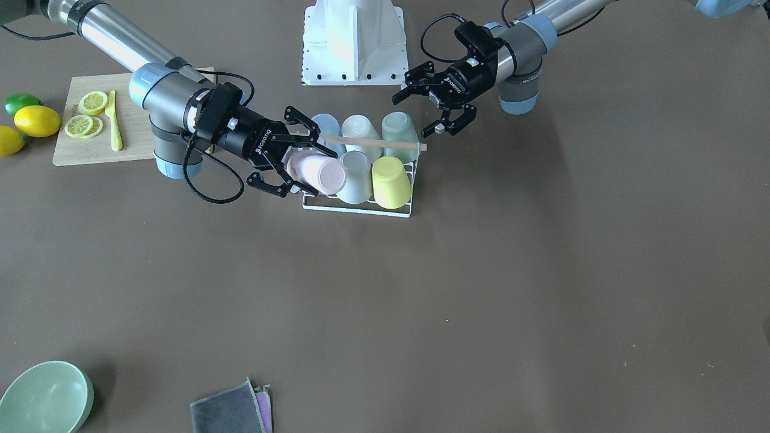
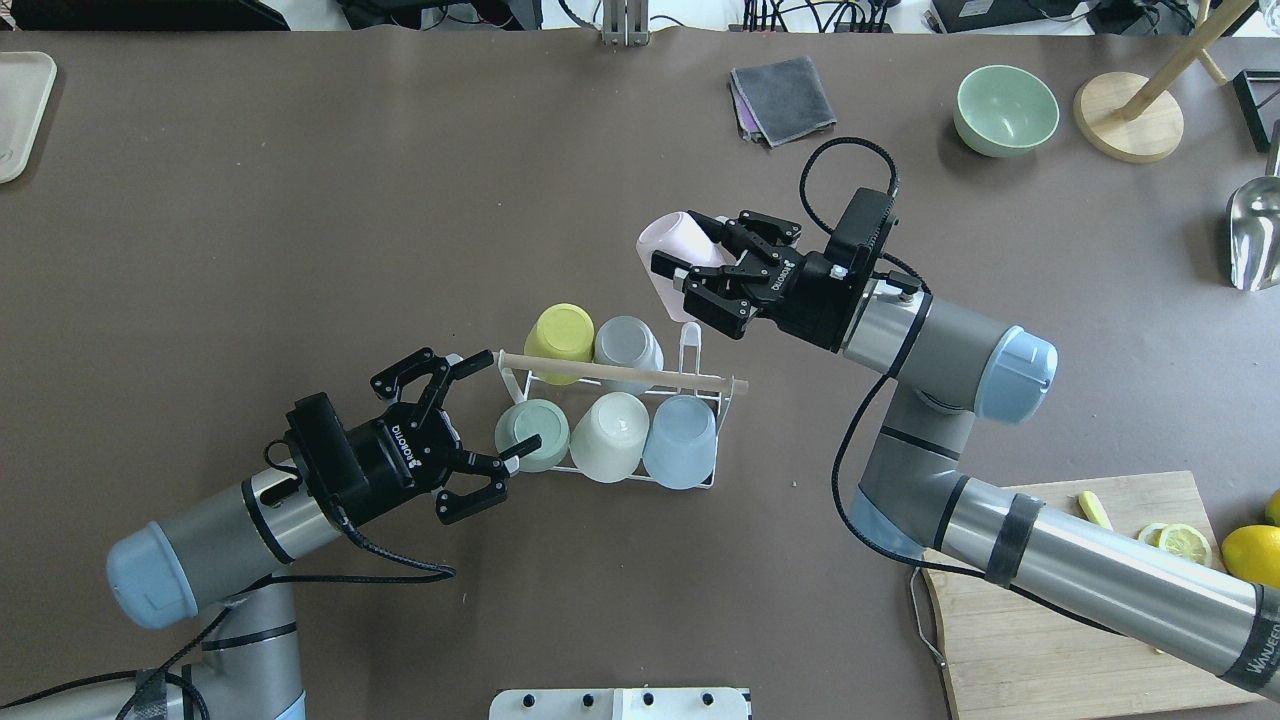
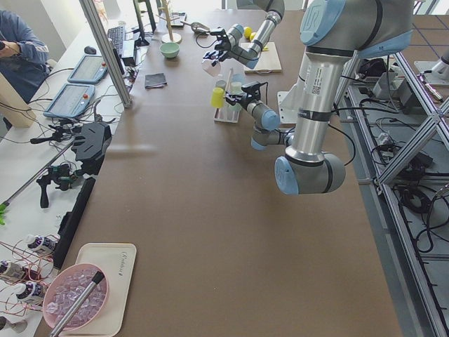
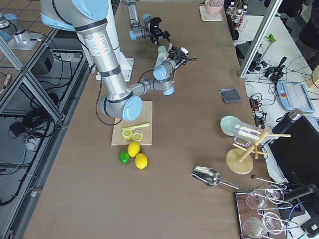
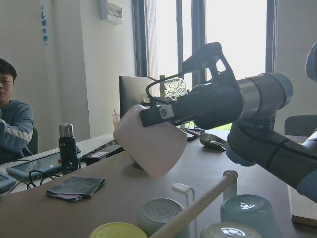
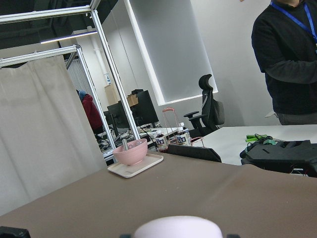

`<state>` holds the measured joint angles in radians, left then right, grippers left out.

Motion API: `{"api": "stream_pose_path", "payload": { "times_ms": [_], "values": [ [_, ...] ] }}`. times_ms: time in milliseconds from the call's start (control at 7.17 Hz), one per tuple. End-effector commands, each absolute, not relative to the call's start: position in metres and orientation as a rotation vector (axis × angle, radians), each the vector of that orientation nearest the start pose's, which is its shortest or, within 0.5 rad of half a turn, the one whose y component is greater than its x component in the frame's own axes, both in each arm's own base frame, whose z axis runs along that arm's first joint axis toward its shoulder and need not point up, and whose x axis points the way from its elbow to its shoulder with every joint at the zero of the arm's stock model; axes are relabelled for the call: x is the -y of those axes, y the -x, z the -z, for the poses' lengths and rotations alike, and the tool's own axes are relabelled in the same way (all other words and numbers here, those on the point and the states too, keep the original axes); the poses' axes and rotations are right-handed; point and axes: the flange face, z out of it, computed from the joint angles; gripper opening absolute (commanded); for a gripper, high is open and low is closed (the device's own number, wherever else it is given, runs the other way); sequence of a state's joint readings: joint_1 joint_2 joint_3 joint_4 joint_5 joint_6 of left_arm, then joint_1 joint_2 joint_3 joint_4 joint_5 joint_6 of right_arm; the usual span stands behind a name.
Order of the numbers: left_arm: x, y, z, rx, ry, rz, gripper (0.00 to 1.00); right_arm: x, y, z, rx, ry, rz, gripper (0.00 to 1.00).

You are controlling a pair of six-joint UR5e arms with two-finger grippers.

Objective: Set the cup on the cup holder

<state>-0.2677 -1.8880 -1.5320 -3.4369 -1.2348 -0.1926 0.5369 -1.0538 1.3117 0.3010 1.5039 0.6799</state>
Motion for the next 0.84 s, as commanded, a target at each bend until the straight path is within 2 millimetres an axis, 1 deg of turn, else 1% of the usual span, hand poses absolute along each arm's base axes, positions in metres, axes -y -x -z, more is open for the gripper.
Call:
{"api": "stream_pose_path", "payload": {
  "times_ms": [0,139,279,418,558,697],
  "values": [
    [0.307,-0.46,-0.316,-1.3,-1.707,-0.277,0.97,0.435,0.466,-0.292,1.599,-1.429,0.14,0.0],
    [0.314,-0.441,-0.306,-1.295,-1.736,-0.251,0.97,0.432,0.469,-0.293,1.604,-1.425,0.144,0.0],
    [0.324,-0.408,-0.309,-1.261,-1.753,-0.232,0.97,0.428,0.471,-0.293,1.615,-1.423,0.147,0.0],
    [0.317,-0.38,-0.315,-1.224,-1.728,-0.253,0.97,0.425,0.475,-0.296,1.62,-1.416,0.152,0.0],
    [0.314,-0.346,-0.322,-1.153,-1.7,-0.277,0.97,0.419,0.479,-0.302,1.621,-1.404,0.162,0.0],
    [0.326,-0.32,-0.333,-1.02,-1.65,-0.291,0.97,0.413,0.482,-0.304,1.634,-1.399,0.167,0.0]
  ]
}}
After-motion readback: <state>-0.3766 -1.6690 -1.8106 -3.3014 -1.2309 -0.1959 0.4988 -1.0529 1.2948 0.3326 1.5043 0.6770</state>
